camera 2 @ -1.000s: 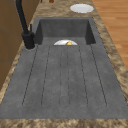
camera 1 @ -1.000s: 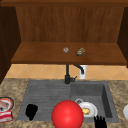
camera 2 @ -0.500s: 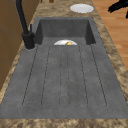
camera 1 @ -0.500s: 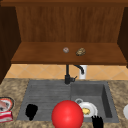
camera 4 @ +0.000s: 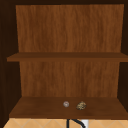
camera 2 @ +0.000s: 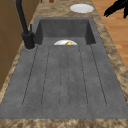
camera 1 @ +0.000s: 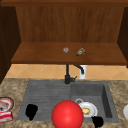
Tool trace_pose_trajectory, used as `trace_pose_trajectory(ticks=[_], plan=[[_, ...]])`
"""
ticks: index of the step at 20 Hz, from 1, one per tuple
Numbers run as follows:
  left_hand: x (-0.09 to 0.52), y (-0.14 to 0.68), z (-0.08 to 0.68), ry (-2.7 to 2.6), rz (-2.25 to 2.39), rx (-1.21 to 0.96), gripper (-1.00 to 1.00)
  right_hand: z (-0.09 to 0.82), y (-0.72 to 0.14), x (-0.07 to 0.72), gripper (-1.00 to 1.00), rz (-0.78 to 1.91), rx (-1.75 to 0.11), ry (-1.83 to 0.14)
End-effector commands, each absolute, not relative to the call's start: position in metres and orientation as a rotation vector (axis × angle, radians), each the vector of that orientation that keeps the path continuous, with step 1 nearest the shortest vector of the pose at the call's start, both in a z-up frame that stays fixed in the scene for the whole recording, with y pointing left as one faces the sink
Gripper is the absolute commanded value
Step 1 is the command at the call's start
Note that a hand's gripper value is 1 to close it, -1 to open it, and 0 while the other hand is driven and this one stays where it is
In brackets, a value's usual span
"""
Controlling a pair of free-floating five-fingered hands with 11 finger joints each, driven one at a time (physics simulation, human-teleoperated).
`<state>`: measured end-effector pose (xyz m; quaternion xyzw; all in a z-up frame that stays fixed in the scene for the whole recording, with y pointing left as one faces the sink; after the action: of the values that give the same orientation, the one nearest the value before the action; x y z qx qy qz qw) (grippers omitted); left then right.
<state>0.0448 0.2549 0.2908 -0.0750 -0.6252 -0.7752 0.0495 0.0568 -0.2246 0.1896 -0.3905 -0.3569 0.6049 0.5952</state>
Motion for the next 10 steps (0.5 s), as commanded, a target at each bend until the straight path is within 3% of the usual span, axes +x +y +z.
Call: trace_pose_trajectory(ticks=[1, 10], plan=[[0.045, 0.255, 0.291, -1.905, -2.362, -0.228, 0.0, 0.192, -0.232, 0.067, -1.0, 1.418, -0.846, -0.795], [0.045, 0.255, 0.291, -1.905, -2.362, -0.228, 0.0, 0.195, -0.236, 0.08, -1.0, 1.429, -0.851, -0.769]])
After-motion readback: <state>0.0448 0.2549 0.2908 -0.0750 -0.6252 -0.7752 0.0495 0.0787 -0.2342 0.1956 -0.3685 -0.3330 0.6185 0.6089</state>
